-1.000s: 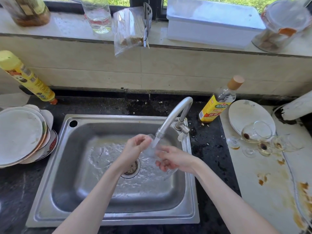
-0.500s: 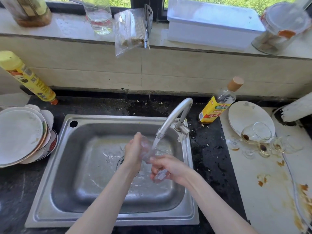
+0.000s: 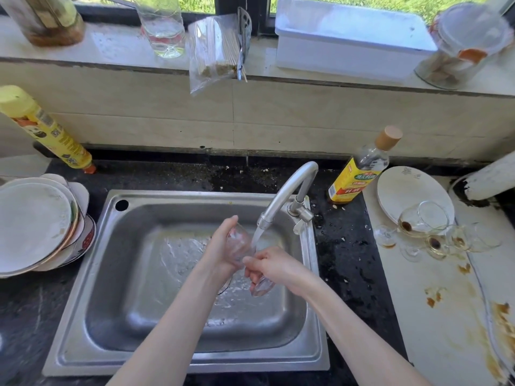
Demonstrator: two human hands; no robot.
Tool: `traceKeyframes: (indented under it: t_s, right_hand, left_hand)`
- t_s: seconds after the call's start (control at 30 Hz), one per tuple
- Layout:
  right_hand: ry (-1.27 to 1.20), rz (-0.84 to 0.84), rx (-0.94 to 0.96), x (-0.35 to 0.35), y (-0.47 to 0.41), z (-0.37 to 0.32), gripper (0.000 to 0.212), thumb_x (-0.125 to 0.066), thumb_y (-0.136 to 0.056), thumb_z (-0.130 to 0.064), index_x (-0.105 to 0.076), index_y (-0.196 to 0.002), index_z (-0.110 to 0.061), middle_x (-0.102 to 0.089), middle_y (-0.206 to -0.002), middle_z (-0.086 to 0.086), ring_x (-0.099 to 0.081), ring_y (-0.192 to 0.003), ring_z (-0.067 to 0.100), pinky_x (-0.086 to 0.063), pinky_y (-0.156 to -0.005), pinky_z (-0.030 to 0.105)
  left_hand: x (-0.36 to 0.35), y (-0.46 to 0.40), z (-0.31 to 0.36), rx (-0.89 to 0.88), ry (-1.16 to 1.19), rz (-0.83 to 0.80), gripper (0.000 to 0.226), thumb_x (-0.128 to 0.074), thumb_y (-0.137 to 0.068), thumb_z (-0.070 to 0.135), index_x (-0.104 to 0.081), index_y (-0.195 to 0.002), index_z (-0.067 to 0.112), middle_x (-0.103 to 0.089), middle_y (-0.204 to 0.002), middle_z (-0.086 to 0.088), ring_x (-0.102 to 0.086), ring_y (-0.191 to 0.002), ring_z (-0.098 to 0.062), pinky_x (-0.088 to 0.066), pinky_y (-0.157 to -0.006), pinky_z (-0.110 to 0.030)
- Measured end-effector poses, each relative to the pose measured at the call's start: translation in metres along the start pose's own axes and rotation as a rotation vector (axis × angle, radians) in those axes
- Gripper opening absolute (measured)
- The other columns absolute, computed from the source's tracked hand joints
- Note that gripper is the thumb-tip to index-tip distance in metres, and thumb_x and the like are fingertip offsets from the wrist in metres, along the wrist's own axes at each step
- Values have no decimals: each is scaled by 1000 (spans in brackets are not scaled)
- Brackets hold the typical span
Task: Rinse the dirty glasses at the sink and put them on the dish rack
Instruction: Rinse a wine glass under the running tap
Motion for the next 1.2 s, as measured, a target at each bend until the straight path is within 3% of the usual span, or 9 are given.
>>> traceKeyframes:
  t_s: [0.13, 0.23, 0.3, 0.53, 0.73, 0.83, 0.9, 1.07, 1.2]
  right_hand:
    - [-468, -42, -115, -4, 4, 13, 24, -53, -95, -28, -65, -85, -10, -63, -60, -1, -60, -59, 15, -52, -66, 30]
    - [-802, -177, -54, -2, 9, 14, 21, -58, -88, -23, -66, -100, -7, -67, -78, 7, -62, -70, 21, -55, -73, 31]
    - [-978, -207, -17, 0, 8, 14, 23, -61, -80, -13, -63, -102, -4, -67, -79, 7, -61, -65, 18, -55, -64, 25]
    - [-1183, -41, -31, 6, -11, 7, 11, -49, -95, -17, -56, -90, -11, -61, -58, 7, -46, -36, 6, -37, -34, 13]
    - [-1167, -147, 92, -3, -10, 9, 32, -57, -80, 1, -51, -111, -6, -51, -65, 2, -42, -50, 7, -36, -46, 15]
    - [-981, -8, 79, 4, -13, 14, 10, -59, -85, -10, -58, -94, -5, -46, -56, -2, -35, -44, 6, -29, -42, 15]
    - [-906, 111, 15, 12, -19, 20, 24, -58, -91, -28, -59, -75, -10, -42, -49, -5, -32, -38, 6, -26, -39, 16]
    - [-920, 101, -177, 18, -21, 27, 30, -51, -94, -38, -59, -80, -13, -56, -61, 1, -46, -43, 7, -33, -38, 15]
    - [-1079, 206, -331, 6, -28, 49, 9, -47, -94, -12, -53, -88, -7, -47, -79, 13, -48, -59, 21, -48, -44, 23]
  left_hand:
    - [13, -2, -5, 44, 111, 108, 23, -62, -83, 35, -51, -79, 15, -52, -80, -6, -56, -73, -23, -44, -63, -38]
    - [26, -7, -9, 95, 326, 198, 59, -62, -86, 34, -34, -134, 11, -54, -110, -11, -59, -94, -27, -49, -80, -47]
    - [25, -7, -11, 128, 438, 146, 71, -62, -87, 33, -23, -143, 12, -53, -111, -11, -61, -84, -28, -51, -76, -48]
    - [30, -5, -17, 163, 336, 154, 50, -64, -85, 30, -46, -122, 2, -48, -124, -19, -62, -83, -34, -52, -61, -39]
    - [43, -7, -21, 161, 318, 222, 46, -54, -91, 35, -49, -119, 0, -47, -126, -21, -60, -80, -35, -50, -57, -39]
    - [39, 1, -22, 152, 200, 199, 32, -54, -91, 32, -51, -97, 1, -45, -115, -26, -59, -80, -36, -54, -54, -40]
    - [34, 7, -22, 127, 137, 165, 27, -55, -91, 31, -48, -89, 5, -46, -105, -25, -58, -78, -35, -56, -46, -35]
    - [36, 6, -5, -202, -83, 181, 24, -45, -96, 38, -49, -98, 15, -53, -100, -12, -62, -71, -27, -55, -52, -31]
    - [28, 15, 12, -695, -579, 250, 5, -56, -91, 30, -56, -94, 33, -59, -105, -6, -62, -86, -18, -55, -74, -38]
Point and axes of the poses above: each hand's wrist, its own y-axis away from the middle knuckle, its own x-axis out of the back of the hand, z = x × y, the point moved 4 cm from there along -y, towards the middle knuckle
